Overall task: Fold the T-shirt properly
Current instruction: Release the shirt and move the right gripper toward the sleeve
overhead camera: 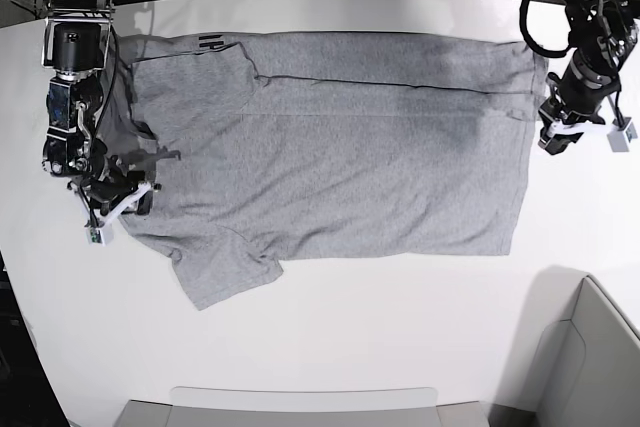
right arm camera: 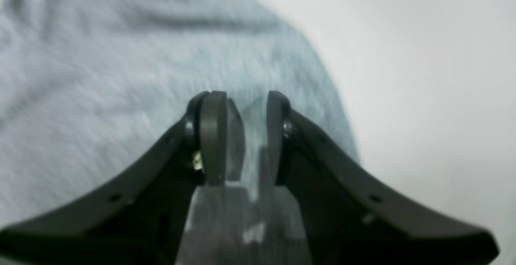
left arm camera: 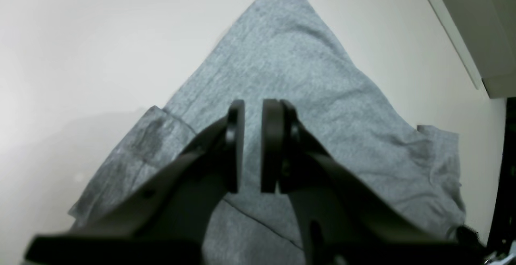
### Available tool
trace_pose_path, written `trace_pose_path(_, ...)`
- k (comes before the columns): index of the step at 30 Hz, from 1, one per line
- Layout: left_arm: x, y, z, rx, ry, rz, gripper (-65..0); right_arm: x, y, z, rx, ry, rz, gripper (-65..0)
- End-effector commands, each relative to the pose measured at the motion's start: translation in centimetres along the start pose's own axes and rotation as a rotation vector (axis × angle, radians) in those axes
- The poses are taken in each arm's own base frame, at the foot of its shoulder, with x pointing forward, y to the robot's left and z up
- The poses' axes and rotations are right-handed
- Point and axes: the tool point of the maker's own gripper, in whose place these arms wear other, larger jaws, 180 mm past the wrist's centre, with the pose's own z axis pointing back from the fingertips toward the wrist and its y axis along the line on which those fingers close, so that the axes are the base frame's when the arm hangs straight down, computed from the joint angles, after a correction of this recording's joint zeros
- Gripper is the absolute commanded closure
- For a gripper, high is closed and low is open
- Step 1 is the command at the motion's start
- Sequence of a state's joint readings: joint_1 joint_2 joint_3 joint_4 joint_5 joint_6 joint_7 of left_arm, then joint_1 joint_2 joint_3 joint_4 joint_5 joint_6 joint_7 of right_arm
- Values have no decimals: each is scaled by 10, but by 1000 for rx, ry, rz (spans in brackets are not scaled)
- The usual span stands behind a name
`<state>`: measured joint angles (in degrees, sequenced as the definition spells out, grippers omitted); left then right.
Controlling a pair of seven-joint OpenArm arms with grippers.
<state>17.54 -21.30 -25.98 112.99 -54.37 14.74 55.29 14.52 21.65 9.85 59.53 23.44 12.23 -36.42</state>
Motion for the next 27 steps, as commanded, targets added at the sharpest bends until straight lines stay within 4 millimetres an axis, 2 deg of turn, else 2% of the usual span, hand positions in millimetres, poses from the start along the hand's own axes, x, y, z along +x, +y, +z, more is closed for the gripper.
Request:
trace_pose_path(1,16,-11,2,-30,-46,-18,-92,7,-5,4,-7,-26,12,-174)
trace_pose_path(4,22,-14,1,-36,-60,-22,-92,-36,5,8,8,31,7,-174)
trace_pose_path(7,22,-14,1,-34,-61,-25,-92,-78,23,28,39,78,50,-174)
trace_pose_path(9,25,-15,1,-37,-66,-31,-92,-102,46,45,77,131,86,-174)
trace_pose_path(10,32,-18,1,-42,-77,-44,-92,-110,60,55,99,144,100,-174)
trace_pose_path(12,38,-23,0,-52,-86,-60,-92,-112,75,75,114,122,96,-174)
trace_pose_path(14,37,-28,-4,-64,-77,-65,-92,-102,86,90,118,62,66,-174)
trace_pose_path(16,38,-32,-5,-73,-81,-66,-92,-79,83,102,93,-21,33,-174)
trace_pose_path(18,34,-39,-8,-90,-68,-75,-92,-49,75,112,59,-117,13,-174)
trace_pose_path(22,30,-42,-9,-96,-56,-81,-92,17,59,121,16,-282,8,-175)
trace_pose_path(24,30,-42,-9,-96,-56,-81,-92,38,53,115,11,-314,-9,-177)
trace_pose_path(27,29,-43,-10,-100,-54,-75,-92,52,28,90,-4,-278,-43,-177)
